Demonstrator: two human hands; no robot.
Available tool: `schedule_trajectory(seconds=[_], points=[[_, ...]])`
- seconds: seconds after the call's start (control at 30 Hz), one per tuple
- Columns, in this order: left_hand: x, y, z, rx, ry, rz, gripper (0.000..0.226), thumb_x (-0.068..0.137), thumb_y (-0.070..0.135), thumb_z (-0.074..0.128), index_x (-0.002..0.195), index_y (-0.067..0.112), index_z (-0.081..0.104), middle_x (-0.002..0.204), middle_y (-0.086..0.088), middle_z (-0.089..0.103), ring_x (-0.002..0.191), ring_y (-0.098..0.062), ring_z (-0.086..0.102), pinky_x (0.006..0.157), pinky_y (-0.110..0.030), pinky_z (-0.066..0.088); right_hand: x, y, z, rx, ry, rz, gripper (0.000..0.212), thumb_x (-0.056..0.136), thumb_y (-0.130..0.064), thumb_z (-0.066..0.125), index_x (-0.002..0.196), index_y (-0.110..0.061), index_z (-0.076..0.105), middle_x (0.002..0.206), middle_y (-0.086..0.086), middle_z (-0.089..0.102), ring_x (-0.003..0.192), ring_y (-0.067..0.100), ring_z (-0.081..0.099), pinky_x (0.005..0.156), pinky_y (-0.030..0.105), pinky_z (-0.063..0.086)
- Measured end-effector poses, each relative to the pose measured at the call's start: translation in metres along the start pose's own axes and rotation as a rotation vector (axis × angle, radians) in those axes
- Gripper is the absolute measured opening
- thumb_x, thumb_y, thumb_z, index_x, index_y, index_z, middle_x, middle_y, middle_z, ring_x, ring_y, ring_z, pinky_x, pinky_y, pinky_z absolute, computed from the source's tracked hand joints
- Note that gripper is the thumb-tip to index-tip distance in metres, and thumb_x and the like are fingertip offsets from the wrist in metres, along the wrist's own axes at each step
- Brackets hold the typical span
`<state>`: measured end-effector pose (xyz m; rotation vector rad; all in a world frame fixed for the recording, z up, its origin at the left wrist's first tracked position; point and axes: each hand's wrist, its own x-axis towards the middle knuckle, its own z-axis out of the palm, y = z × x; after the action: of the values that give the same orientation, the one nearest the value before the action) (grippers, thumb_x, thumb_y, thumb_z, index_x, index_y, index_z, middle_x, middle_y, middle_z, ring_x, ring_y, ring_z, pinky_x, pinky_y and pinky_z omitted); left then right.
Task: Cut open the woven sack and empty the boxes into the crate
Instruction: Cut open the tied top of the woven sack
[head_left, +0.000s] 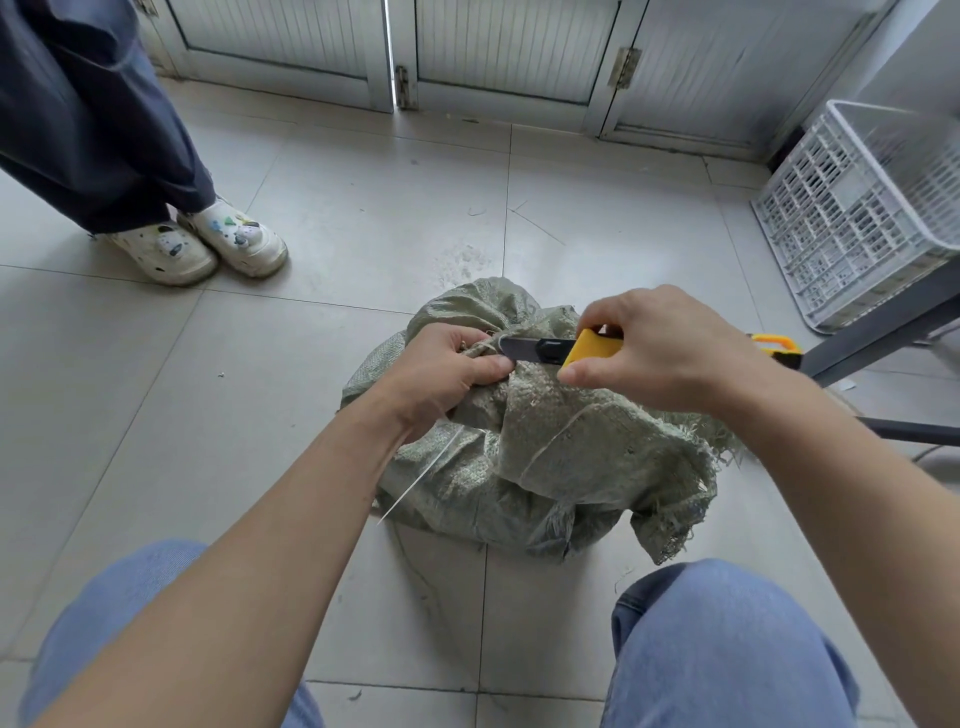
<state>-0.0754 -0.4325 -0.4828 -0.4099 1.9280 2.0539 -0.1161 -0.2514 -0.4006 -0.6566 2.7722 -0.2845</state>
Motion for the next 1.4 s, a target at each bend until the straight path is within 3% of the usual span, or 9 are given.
schedule_trajectory(seconds=[0.13,0.2,0.3,0.43,0.67,0.83,1.1,1.4], points=[[-0.001,0.000,0.001,-0.043,0.014,0.003,0.007,0.083,-0.001,0.065,0.085,0.005,0.069,0.072,-0.009,0.065,0.057,-0.015,0.063,0.056,-0.033,0.058,0.000,0.000,-0.001,0.213,-0.068,0.042,0.028,0.075,-0.046,0.069,0.081,-0.018,0.070,0.071,-0.001,0.060,0.066,0.017,0.055,0.060,0.030,0.043],[-0.001,-0.001,0.002,-0.034,0.024,0.000,0.008,0.083,0.000,0.065,0.082,0.006,0.070,0.069,-0.006,0.066,0.054,-0.013,0.063,0.055,-0.033,0.058,-0.001,0.001,-0.004,0.142,-0.091,0.045,0.029,0.075,-0.049,0.069,0.084,-0.022,0.067,0.070,-0.007,0.057,0.065,0.012,0.053,0.057,0.028,0.041],[0.000,-0.002,0.001,-0.036,0.045,-0.005,0.008,0.083,0.000,0.066,0.079,0.006,0.069,0.066,-0.005,0.065,0.050,-0.010,0.063,0.050,-0.030,0.058,-0.004,0.000,-0.012,-0.052,-0.049,0.019,0.036,0.073,-0.056,0.069,0.100,-0.033,0.067,0.077,-0.008,0.058,0.077,0.020,0.057,0.069,0.033,0.049],[-0.001,0.000,0.003,-0.042,0.045,-0.021,0.012,0.083,-0.001,0.065,0.074,0.006,0.067,0.058,-0.002,0.064,0.045,-0.011,0.062,0.045,-0.028,0.056,-0.007,-0.004,-0.020,-0.076,0.011,-0.004,0.041,0.075,-0.054,0.069,0.109,-0.032,0.066,0.091,0.001,0.064,0.084,0.024,0.059,0.078,0.036,0.052],[-0.002,-0.001,0.004,-0.010,0.045,-0.017,0.008,0.084,0.002,0.066,0.077,0.007,0.068,0.070,-0.009,0.062,0.050,-0.016,0.061,0.048,-0.031,0.058,-0.004,-0.003,-0.011,-0.064,-0.106,0.036,0.036,0.073,-0.053,0.071,0.100,-0.030,0.069,0.081,-0.002,0.064,0.080,0.022,0.060,0.073,0.036,0.052],[-0.005,0.001,0.006,0.007,0.022,-0.012,0.012,0.084,-0.001,0.064,0.075,0.007,0.066,0.063,-0.006,0.060,0.044,-0.012,0.061,0.044,-0.028,0.056,-0.003,-0.005,-0.012,-0.046,-0.098,0.033,0.040,0.073,-0.054,0.071,0.102,-0.028,0.069,0.089,0.001,0.066,0.083,0.023,0.061,0.079,0.041,0.054],[-0.004,0.004,0.005,-0.001,0.029,-0.018,0.013,0.082,-0.003,0.065,0.074,0.007,0.066,0.061,-0.004,0.062,0.045,-0.010,0.062,0.044,-0.026,0.055,-0.003,-0.009,-0.010,-0.084,-0.051,0.025,0.039,0.072,-0.057,0.069,0.103,-0.033,0.067,0.089,-0.002,0.063,0.085,0.025,0.059,0.074,0.035,0.052],[-0.003,0.003,0.007,-0.051,0.013,-0.026,0.014,0.082,-0.004,0.065,0.074,0.007,0.067,0.053,0.002,0.067,0.046,-0.010,0.064,0.043,-0.024,0.054,-0.005,-0.012,-0.027,0.004,-0.079,0.064,0.036,0.072,-0.050,0.073,0.098,-0.026,0.071,0.088,0.001,0.067,0.078,0.021,0.063,0.077,0.043,0.057]])
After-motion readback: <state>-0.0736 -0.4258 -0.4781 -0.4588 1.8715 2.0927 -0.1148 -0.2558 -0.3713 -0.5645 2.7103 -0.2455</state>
